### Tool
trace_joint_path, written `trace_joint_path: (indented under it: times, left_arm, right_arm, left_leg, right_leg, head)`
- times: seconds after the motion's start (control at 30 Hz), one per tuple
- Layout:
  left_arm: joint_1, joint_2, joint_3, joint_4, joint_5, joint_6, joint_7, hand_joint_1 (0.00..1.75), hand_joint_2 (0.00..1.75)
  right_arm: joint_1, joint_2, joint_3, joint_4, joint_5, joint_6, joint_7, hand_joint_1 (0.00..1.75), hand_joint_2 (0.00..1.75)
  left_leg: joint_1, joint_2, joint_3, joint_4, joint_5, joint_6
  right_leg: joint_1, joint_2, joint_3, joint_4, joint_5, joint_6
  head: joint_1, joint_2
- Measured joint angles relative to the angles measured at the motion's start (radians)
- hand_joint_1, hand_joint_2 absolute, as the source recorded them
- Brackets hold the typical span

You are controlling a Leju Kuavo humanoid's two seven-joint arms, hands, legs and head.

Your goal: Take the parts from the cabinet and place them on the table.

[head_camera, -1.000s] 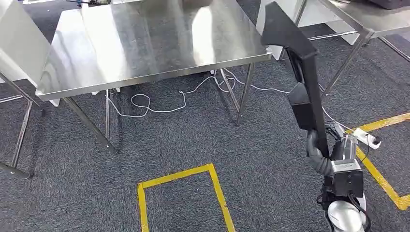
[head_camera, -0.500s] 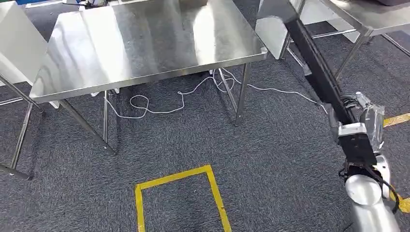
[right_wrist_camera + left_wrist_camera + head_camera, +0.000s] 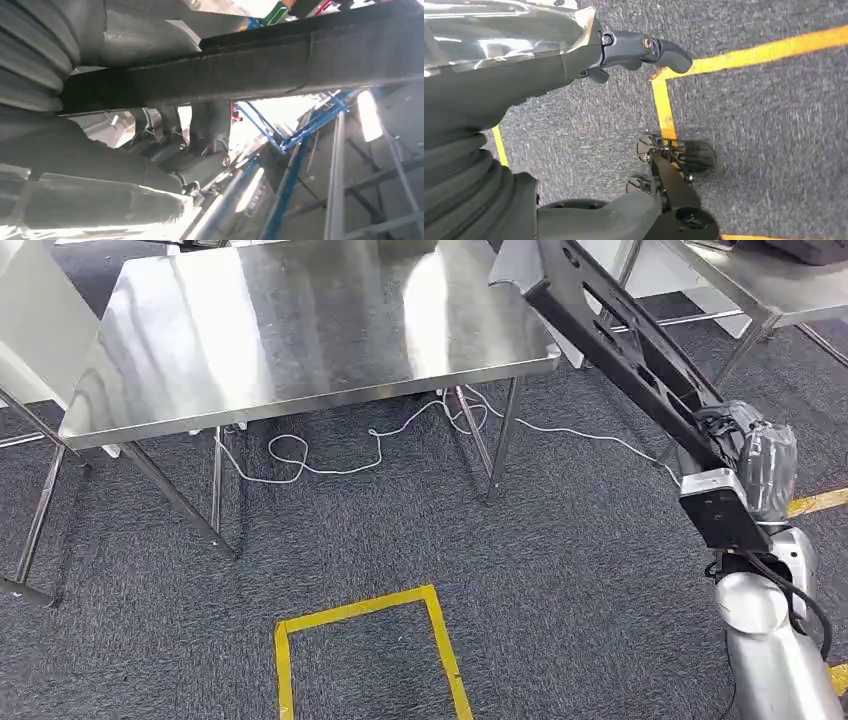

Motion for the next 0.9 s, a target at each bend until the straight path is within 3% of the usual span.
trace_joint_path:
  times: [0.03, 0.07, 0.1, 0.17, 0.2, 0.23, 0.3, 0.33, 0.37, 0.4, 0.47, 0.5, 0.53, 0.57, 0.63, 0.67, 0.7, 0.73, 0.77, 0.83, 0.87, 0.9]
  left_arm:
    - [0.001, -0.002, 0.002, 0.000, 0.000, 0.000, 0.000, 0.00, 1.75]
    - [0.000, -0.002, 0.003, 0.000, 0.000, -0.001, 0.000, 0.00, 1.75]
    - [0.000, -0.002, 0.007, 0.000, 0.000, -0.002, 0.001, 0.00, 1.75]
    - [-0.001, -0.005, 0.011, 0.000, 0.000, -0.003, 0.001, 0.00, 1.75]
    - [-0.001, -0.005, 0.012, 0.000, 0.000, -0.003, 0.001, 0.00, 1.75]
    - [-0.001, -0.006, 0.013, 0.000, 0.000, -0.003, 0.001, 0.00, 1.75]
    - [0.001, -0.009, 0.016, 0.001, 0.000, -0.003, 0.001, 0.00, 1.75]
    - [0.001, -0.010, 0.017, 0.001, 0.000, -0.003, 0.001, 0.00, 1.75]
    - [-0.001, -0.008, 0.018, 0.001, 0.000, -0.003, 0.001, 0.00, 1.75]
    - [0.000, -0.008, 0.018, 0.001, -0.002, -0.003, 0.001, 0.00, 1.75]
    - [0.000, -0.008, 0.018, 0.001, -0.008, -0.006, 0.000, 0.00, 1.75]
    - [0.000, -0.008, 0.018, 0.000, -0.010, -0.006, 0.000, 0.00, 1.75]
    - [-0.001, -0.009, 0.018, 0.001, -0.015, -0.007, -0.001, 0.00, 1.75]
    - [-0.001, -0.009, 0.018, 0.001, -0.017, -0.008, 0.000, 0.00, 1.75]
    - [-0.001, -0.009, 0.019, 0.001, -0.020, -0.008, 0.002, 0.00, 1.75]
    - [0.000, -0.009, 0.019, 0.001, -0.023, -0.008, 0.004, 0.00, 1.75]
    - [0.002, -0.009, 0.019, 0.001, -0.027, -0.008, 0.006, 0.00, 1.75]
    - [0.002, -0.009, 0.019, 0.001, -0.029, -0.008, 0.008, 0.00, 1.75]
    - [0.002, -0.009, 0.019, 0.001, -0.031, -0.009, 0.009, 0.00, 1.75]
    - [0.001, -0.007, 0.019, 0.001, -0.033, -0.009, 0.012, 0.00, 1.75]
    - [-0.001, -0.005, 0.019, 0.001, -0.035, -0.011, 0.013, 0.00, 1.75]
    - [-0.001, -0.004, 0.019, 0.001, -0.039, -0.013, 0.013, 0.00, 1.75]
  right_arm:
    - [-0.011, -0.002, 0.005, 0.004, 0.007, 0.000, 0.004, 1.75, 1.75]
    - [-0.030, -0.006, 0.010, 0.011, 0.015, 0.001, 0.010, 1.75, 1.75]
    - [-0.052, -0.011, 0.019, 0.021, 0.023, 0.003, 0.018, 1.75, 1.75]
    - [-0.066, -0.014, 0.030, 0.040, 0.031, 0.003, 0.027, 1.75, 1.75]
    - [-0.067, -0.016, 0.035, 0.046, 0.031, 0.003, 0.027, 1.75, 1.75]
    - [-0.071, -0.018, 0.040, 0.051, 0.032, 0.003, 0.027, 1.75, 1.75]
    - [-0.090, -0.021, 0.050, 0.059, 0.034, 0.004, 0.028, 1.75, 1.75]
    - [-0.099, -0.022, 0.053, 0.063, 0.041, 0.003, 0.030, 1.75, 1.75]
    - [-0.107, -0.021, 0.058, 0.069, 0.055, 0.004, 0.037, 1.75, 1.75]
    - [-0.114, -0.028, 0.061, 0.072, 0.077, 0.008, 0.053, 1.75, 1.75]
    - [-0.152, -0.035, 0.076, 0.104, 0.117, 0.032, 0.099, 1.75, 1.75]
    - [-0.182, -0.045, 0.082, 0.132, 0.135, 0.046, 0.123, 1.75, 1.75]
    - [-0.213, -0.054, 0.084, 0.154, 0.151, 0.058, 0.141, 1.75, 1.75]
    - [-0.241, -0.063, 0.087, 0.176, 0.171, 0.069, 0.153, 1.75, 1.75]
    - [-0.285, -0.085, 0.090, 0.217, 0.201, 0.098, 0.168, 1.75, 1.75]
    - [-0.301, -0.098, 0.093, 0.238, 0.212, 0.119, 0.172, 1.75, 1.75]
    - [-0.317, -0.111, 0.095, 0.255, 0.214, 0.147, 0.175, 1.75, 1.75]
    - [-0.332, -0.126, 0.100, 0.273, 0.216, 0.177, 0.176, 1.75, 1.75]
    - [-0.343, -0.140, 0.104, 0.283, 0.216, 0.198, 0.177, 1.75, 1.75]
    - [-0.369, -0.169, 0.111, 0.295, 0.213, 0.234, 0.180, 1.75, 1.75]
    - [-0.382, -0.178, 0.114, 0.299, 0.215, 0.248, 0.185, 1.75, 1.75]
    - [-0.398, -0.187, 0.118, 0.305, 0.220, 0.261, 0.190, 1.75, 1.75]
  left_leg:
    - [-0.002, -0.002, 0.014, -0.017, 0.006, -0.010]
    - [0.000, -0.003, 0.020, -0.024, 0.007, -0.007]
    - [0.000, -0.003, 0.022, -0.024, 0.006, -0.008]
    - [0.000, -0.007, 0.025, -0.023, 0.000, -0.008]
    - [0.001, -0.012, 0.027, -0.022, -0.003, -0.010]
    - [0.002, -0.016, 0.030, -0.021, -0.006, -0.014]
    - [0.006, -0.023, 0.033, -0.004, -0.020, -0.026]
    - [0.006, -0.023, 0.030, 0.011, -0.032, -0.036]
    - [-0.001, -0.028, 0.022, 0.022, -0.041, -0.045]
    - [-0.001, -0.029, 0.020, 0.023, -0.042, -0.046]
    - [-0.001, -0.027, 0.020, 0.025, -0.043, -0.047]
    - [0.001, -0.027, 0.018, 0.029, -0.050, -0.049]
    - [0.003, -0.024, 0.013, 0.048, -0.062, -0.060]
    - [0.006, -0.020, -0.010, 0.094, -0.086, -0.069]
    - [0.016, -0.013, -0.097, 0.248, -0.149, -0.081]
    - [0.020, -0.011, -0.139, 0.316, -0.165, -0.084]
    - [0.022, -0.010, -0.162, 0.340, -0.153, -0.084]
    - [0.022, -0.010, -0.159, 0.312, -0.120, -0.083]
    - [0.023, -0.010, -0.136, 0.249, -0.073, -0.079]
    - [0.021, -0.010, -0.058, 0.072, 0.024, -0.062]
    - [0.018, -0.010, -0.042, 0.051, 0.005, -0.059]
    - [0.012, -0.011, -0.037, 0.035, 0.004, -0.055]
  right_leg:
    - [-0.007, 0.000, -0.003, 0.021, -0.005, 0.000]
    - [-0.004, 0.005, -0.027, 0.071, -0.027, -0.006]
    - [-0.008, 0.006, -0.072, 0.151, -0.055, -0.010]
    - [-0.011, 0.006, -0.149, 0.272, -0.087, -0.004]
    - [-0.013, 0.006, -0.163, 0.282, -0.078, 0.005]
    - [-0.018, 0.006, -0.152, 0.245, -0.050, 0.019]
    - [-0.031, 0.006, -0.076, 0.070, 0.037, 0.051]
    - [-0.034, 0.005, -0.050, 0.008, 0.050, 0.053]
    - [-0.024, 0.009, -0.037, 0.010, 0.047, 0.041]
    - [-0.025, 0.010, -0.041, 0.015, 0.045, 0.022]
    - [-0.023, 0.012, -0.044, 0.015, 0.042, 0.012]
    - [-0.036, 0.012, -0.042, 0.013, 0.044, 0.004]
    - [-0.034, 0.013, -0.038, 0.012, 0.042, 0.000]
    - [-0.035, 0.011, -0.036, 0.012, 0.040, -0.004]
    - [-0.034, 0.011, -0.035, 0.013, 0.037, -0.008]
    - [-0.033, 0.010, -0.033, 0.013, 0.035, -0.010]
    - [-0.033, 0.009, -0.031, 0.013, 0.033, -0.012]
    - [-0.033, 0.009, -0.027, 0.013, 0.030, -0.014]
    - [-0.033, 0.009, -0.022, 0.013, 0.026, -0.013]
    - [-0.033, 0.010, -0.007, 0.011, 0.018, -0.009]
    - [-0.030, 0.011, -0.005, 0.007, 0.016, -0.006]
    - [-0.025, 0.012, -0.006, 0.006, 0.015, -0.002]
  head:
    - [0.002, 0.000]
    - [0.002, 0.000]
    - [0.001, 0.000]
    - [0.000, 0.000]
    - [0.003, 0.000]
    - [0.003, 0.000]
    - [0.003, 0.000]
    - [0.004, 0.000]
    - [0.008, 0.000]
    - [0.004, 0.000]
    - [-0.001, 0.000]
    - [-0.001, 0.000]
    - [-0.001, 0.000]
    - [-0.007, 0.000]
    - [-0.007, 0.000]
    - [-0.007, 0.000]
    - [-0.007, 0.000]
    - [-0.007, 0.000]
    - [-0.008, 0.000]
    - [-0.007, 0.000]
    - [-0.006, 0.000]
    - [-0.006, 0.000]
